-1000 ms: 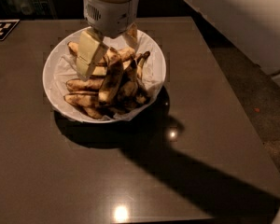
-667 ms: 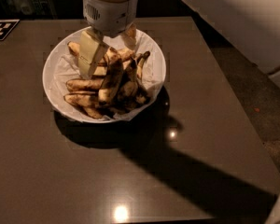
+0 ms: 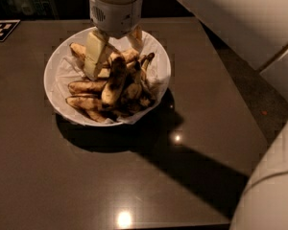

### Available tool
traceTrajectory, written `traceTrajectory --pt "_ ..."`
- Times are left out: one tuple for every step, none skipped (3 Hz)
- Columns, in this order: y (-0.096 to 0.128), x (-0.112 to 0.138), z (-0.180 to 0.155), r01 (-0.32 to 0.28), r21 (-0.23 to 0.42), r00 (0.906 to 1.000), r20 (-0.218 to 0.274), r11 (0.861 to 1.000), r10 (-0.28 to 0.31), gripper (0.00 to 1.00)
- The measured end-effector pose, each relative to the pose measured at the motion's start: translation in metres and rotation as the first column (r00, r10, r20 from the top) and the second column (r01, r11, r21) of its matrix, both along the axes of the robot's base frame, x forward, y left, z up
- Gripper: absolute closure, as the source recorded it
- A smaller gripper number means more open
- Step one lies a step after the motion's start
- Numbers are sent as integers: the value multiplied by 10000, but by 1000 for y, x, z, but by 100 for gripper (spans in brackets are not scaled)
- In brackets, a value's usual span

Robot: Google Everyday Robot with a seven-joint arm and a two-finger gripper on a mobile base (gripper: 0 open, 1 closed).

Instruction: Pick banana from white bowl

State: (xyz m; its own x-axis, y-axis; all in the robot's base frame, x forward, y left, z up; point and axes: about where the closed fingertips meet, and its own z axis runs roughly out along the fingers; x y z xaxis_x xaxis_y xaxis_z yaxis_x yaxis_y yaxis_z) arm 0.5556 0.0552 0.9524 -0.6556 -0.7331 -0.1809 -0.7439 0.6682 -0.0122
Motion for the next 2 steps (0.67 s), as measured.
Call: traceTrajectory --pt "-2 11 -22 144 -331 9992 -380 9993 -157 37" --pt "3 15 -20 136 -94 9998 -138 9999 -137 60"
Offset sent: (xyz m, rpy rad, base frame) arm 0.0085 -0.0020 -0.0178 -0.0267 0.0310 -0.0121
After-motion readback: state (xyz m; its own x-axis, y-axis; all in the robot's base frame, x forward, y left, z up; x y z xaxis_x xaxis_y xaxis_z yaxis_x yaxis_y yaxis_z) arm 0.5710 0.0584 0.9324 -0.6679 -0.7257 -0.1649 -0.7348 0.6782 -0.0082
